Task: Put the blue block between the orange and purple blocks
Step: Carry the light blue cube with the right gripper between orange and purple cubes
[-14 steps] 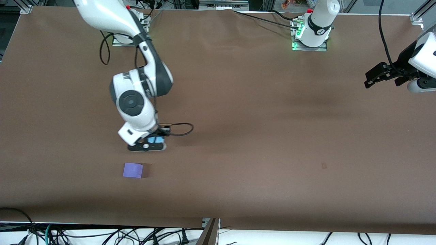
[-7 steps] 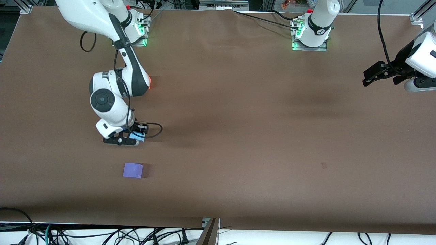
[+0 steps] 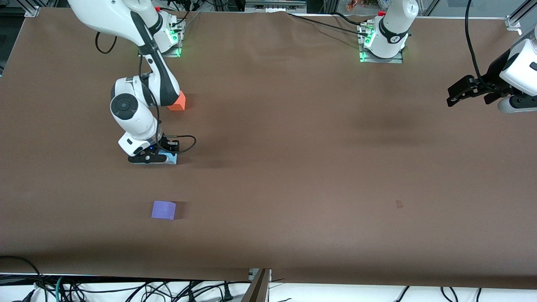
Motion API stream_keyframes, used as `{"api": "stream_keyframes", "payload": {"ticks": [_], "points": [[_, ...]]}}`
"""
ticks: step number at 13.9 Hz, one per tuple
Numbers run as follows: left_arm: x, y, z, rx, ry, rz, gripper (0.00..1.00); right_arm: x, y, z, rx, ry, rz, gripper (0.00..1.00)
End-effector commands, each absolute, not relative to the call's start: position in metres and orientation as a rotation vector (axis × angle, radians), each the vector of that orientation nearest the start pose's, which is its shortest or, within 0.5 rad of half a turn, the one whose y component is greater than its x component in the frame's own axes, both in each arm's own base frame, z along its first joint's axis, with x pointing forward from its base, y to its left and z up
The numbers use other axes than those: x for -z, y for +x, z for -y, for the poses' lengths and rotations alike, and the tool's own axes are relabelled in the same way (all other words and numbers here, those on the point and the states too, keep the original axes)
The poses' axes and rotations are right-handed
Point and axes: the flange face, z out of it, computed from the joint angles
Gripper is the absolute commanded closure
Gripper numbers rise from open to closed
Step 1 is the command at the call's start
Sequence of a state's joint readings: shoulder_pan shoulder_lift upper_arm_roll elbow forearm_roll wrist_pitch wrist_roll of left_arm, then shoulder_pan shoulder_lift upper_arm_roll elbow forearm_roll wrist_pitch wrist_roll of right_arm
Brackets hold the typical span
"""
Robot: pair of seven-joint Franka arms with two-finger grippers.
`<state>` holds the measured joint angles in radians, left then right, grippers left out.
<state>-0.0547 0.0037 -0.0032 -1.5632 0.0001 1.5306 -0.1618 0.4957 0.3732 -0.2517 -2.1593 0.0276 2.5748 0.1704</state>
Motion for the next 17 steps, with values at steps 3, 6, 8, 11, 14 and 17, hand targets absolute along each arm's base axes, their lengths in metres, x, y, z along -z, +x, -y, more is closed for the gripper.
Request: {"api": "stream_keyframes", "payload": {"ticks": [3,6,8,11,14,17], "points": [[-0.630,0.552,0.039,-0.034,-3.140,0.115,0.00,-0.240,0.546,-0.130,0.116,-3.158,0.104,0.66],[-0.629,0.553,0.039,-0.034,-3.140,0.116,0.00,-0.238,0.546,-0.128,0.108,-3.131,0.134,0.66],[-0.629,0.553,0.037,-0.034,-3.141,0.123,0.00,-0.237,0.546,-0.127,0.099,-3.110,0.175,0.66],[-0.629,0.553,0.035,-0.034,-3.141,0.128,0.00,-0.232,0.545,-0.126,0.083,-3.106,0.191,0.57],[-0.628,0.553,0.034,-0.039,-3.142,0.135,0.00,-0.232,0.546,-0.126,0.078,-3.103,0.186,0.06],[-0.627,0.553,0.030,-0.042,-3.142,0.147,0.00,-0.255,0.561,-0.132,0.105,-3.087,0.190,0.01]]}}
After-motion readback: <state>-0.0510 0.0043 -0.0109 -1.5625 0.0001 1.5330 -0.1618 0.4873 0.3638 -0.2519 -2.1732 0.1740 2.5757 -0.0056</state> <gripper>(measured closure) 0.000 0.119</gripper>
